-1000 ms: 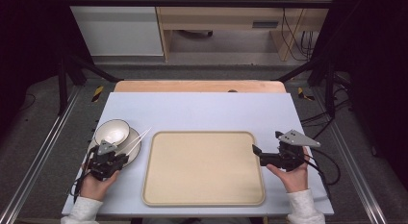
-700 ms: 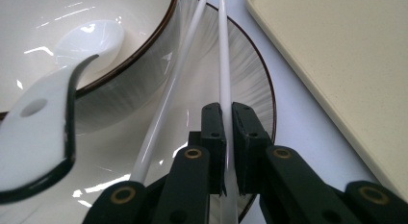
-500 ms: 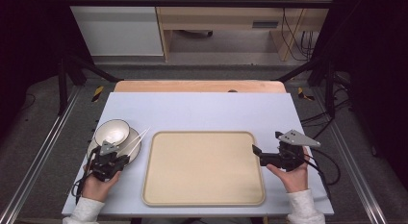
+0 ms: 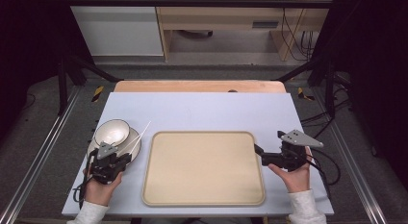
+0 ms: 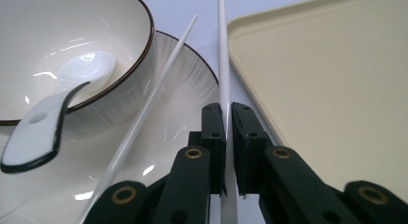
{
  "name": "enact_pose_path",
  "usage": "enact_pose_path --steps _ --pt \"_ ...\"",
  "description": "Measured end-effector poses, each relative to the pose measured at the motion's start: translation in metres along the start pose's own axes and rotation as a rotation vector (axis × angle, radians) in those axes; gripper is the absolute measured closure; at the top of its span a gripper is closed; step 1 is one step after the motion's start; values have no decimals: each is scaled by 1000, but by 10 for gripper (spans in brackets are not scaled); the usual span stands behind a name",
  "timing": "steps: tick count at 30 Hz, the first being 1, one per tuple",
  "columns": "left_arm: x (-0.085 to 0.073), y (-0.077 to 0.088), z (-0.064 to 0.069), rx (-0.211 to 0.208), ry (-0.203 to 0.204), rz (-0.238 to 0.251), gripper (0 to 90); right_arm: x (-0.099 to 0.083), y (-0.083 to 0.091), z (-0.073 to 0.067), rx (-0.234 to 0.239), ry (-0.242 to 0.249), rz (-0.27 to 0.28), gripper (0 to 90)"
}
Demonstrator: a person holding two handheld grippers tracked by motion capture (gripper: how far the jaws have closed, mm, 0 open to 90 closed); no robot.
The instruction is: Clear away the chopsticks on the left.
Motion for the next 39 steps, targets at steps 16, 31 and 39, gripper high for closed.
enact_pose_path --steps 16,31,39 --pt "-1 6 29 30 82 67 847 1 5 1 -4 -14 13 38" --pt "8 4 60 60 132 107 847 2 10 2 -6 -29 29 40" --pt "5 2 72 51 179 126 847 2 9 2 0 -25 24 40"
Point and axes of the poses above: each handheld gripper's, and its own axes: y roughly backward along the jaws, x roughly out of its top, z roughly to its right, the point moved 1 cm from there along -y, roughly forward along the jaws, and after that the axes turned 2 degrees about -z, right-handed, at the moved point
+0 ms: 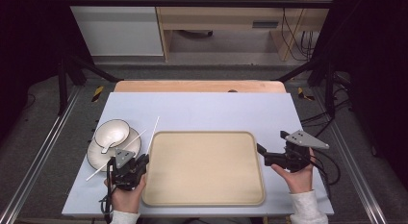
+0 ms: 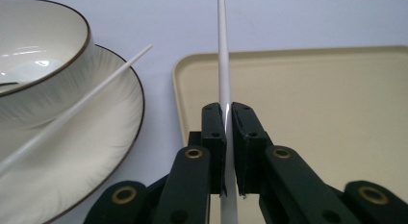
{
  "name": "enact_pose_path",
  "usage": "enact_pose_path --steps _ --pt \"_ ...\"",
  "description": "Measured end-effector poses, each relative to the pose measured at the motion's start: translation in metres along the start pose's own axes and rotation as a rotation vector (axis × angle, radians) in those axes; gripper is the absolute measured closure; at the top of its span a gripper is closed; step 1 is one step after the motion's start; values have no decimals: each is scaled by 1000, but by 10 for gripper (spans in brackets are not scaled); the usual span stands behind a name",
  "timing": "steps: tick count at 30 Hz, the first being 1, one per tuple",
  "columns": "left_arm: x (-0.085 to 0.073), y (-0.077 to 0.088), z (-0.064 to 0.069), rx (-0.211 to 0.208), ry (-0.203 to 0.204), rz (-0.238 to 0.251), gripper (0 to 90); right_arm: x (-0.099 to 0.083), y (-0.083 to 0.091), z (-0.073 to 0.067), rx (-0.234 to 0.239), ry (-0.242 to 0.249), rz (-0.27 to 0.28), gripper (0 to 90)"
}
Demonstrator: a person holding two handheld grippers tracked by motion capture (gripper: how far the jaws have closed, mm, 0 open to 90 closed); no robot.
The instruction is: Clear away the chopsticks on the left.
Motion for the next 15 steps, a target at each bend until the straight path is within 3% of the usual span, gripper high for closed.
enact_pose_path --steps 8,15 --pt "-16 -7 7 -15 85 23 847 -1 -4 -2 4 2 -10 41" --pt "-30 -16 11 -8 115 14 847 -2 -7 -3 10 5 -23 41"
Point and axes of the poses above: each handheld gripper's, and its own axes: y roughly backward along the jaws, x roughly out of its top, z roughly to its right, the point moved 1 cm from there along -y, roughly forward along the jaws, and after that the axes turned 2 degrees about -z, right-handed, at the moved point
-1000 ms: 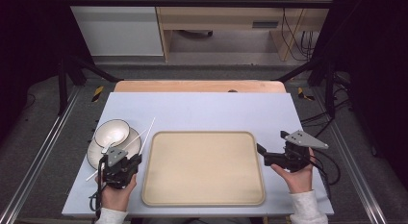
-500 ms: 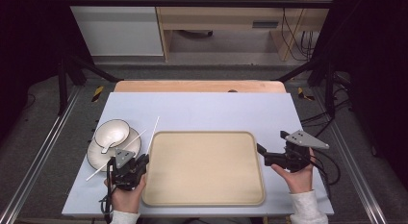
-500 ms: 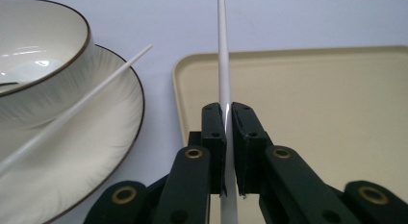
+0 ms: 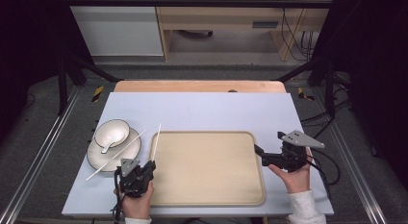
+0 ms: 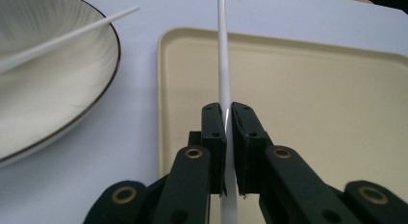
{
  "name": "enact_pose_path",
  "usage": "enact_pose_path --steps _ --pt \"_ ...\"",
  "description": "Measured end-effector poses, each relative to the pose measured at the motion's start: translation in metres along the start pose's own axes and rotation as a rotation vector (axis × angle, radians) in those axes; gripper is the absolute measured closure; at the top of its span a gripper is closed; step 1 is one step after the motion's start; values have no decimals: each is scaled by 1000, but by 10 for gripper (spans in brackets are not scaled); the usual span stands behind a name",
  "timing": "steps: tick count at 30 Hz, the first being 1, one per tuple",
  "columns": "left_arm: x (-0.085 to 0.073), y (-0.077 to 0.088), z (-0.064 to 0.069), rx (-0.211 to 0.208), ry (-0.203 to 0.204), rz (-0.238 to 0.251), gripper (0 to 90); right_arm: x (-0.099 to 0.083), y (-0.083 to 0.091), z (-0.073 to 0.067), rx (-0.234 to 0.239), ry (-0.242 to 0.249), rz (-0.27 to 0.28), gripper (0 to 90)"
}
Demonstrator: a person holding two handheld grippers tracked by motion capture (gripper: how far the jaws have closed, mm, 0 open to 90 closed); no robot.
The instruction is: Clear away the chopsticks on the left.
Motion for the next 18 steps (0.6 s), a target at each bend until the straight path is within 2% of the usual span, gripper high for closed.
enact_pose_path --steps 11,18 --pt "-12 -14 3 27 8 -34 846 -1 -4 -2 2 9 -14 41" --pt "-15 -19 2 45 8 -73 846 -2 -6 -2 3 9 -18 41"
Point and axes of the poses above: each handheld gripper's, and its own axes: y roughly backward along the jaws, x roughly out of its top, z roughly to its right, the point moved 1 cm from there along -y, roughly forward along the jaws, and after that the axes turned 2 degrees about -z, right-handed, at the moved point
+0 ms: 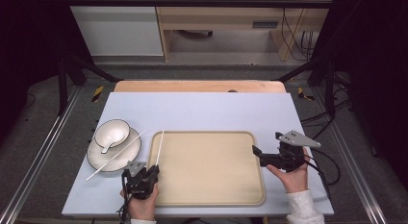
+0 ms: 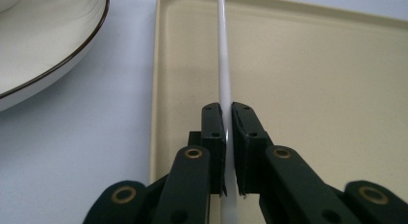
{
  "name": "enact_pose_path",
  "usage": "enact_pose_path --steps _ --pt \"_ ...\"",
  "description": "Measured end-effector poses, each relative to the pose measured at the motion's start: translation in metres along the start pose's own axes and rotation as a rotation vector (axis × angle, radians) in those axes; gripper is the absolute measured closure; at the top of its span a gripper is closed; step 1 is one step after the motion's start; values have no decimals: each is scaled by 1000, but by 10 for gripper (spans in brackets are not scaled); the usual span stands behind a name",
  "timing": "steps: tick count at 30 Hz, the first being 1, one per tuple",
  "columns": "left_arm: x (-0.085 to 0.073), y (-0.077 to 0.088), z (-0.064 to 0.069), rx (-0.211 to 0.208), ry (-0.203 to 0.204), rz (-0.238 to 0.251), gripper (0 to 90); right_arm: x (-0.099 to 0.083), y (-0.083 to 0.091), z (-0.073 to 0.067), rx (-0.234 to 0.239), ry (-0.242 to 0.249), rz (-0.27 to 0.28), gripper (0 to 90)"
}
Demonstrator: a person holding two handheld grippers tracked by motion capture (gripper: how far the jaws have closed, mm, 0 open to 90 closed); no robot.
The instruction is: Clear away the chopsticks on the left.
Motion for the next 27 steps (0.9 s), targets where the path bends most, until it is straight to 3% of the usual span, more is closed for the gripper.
enact_pose_path --steps 15,22,27 --pt "1 -3 2 19 -27 -61 844 0 -1 0 2 4 -6 41" --pt "2 -4 3 25 -37 -69 841 0 0 0 3 -1 -2 41" --pt "4 -4 3 6 -41 -62 819 0 0 0 -1 0 -1 40"
Point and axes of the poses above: each handheld gripper's, and its own axes: y roughly backward along the jaws, x roughly out of its top, z roughly to its right, the point moved 1 cm from there along -y, roughly forward along the jaws, and after that the axes turned 2 degrees about -z, right-handed, at the moved point
